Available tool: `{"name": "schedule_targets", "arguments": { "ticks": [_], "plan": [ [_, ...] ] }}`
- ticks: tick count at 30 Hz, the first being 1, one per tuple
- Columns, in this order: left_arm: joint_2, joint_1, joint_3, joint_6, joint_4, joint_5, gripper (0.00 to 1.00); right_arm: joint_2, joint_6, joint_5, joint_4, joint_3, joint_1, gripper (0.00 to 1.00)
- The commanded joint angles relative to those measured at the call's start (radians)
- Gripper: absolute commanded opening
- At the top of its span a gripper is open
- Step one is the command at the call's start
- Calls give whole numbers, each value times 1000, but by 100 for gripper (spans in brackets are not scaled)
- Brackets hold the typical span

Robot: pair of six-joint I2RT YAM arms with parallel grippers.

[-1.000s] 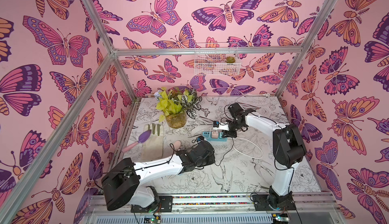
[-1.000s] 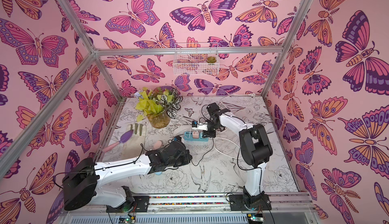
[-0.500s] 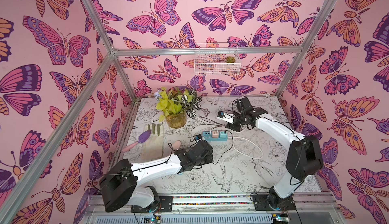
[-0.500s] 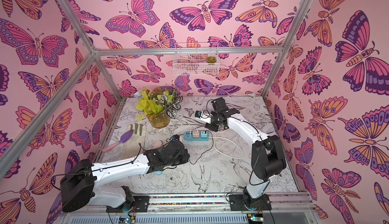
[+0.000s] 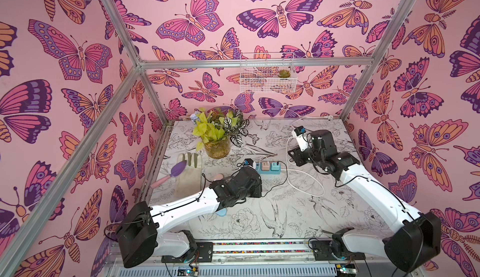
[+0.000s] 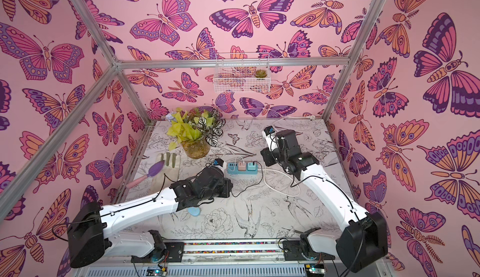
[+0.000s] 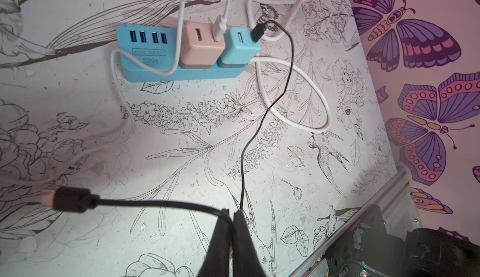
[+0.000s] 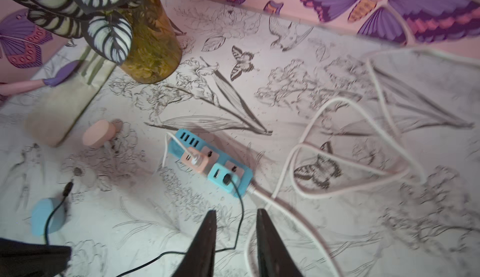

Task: Charge the bluetooth headset
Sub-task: Insert the plug into the socket, then adjust the charging cable.

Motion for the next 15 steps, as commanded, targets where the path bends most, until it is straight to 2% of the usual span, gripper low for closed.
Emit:
{"name": "schedule_targets", "arguments": {
  "ticks": [1, 4, 5, 9, 15],
  "plan": [
    [-22, 6, 24, 121, -38, 44, 0, -57, 261, -129, 67, -98, 7, 29],
    [-22, 5, 18, 154, -36, 49, 0, -119, 355, -216, 171, -207, 12, 30],
    [-64, 6, 11, 163, -29, 53, 0, -136, 369, -238, 191, -230, 15, 31],
    [-91, 5, -7, 210, -4, 103, 0, -176, 387, -238, 160, -255, 17, 33],
    [-160, 2, -62, 285, 56, 142, 0, -247, 500, -311, 268, -340, 22, 33]
  ]
}}
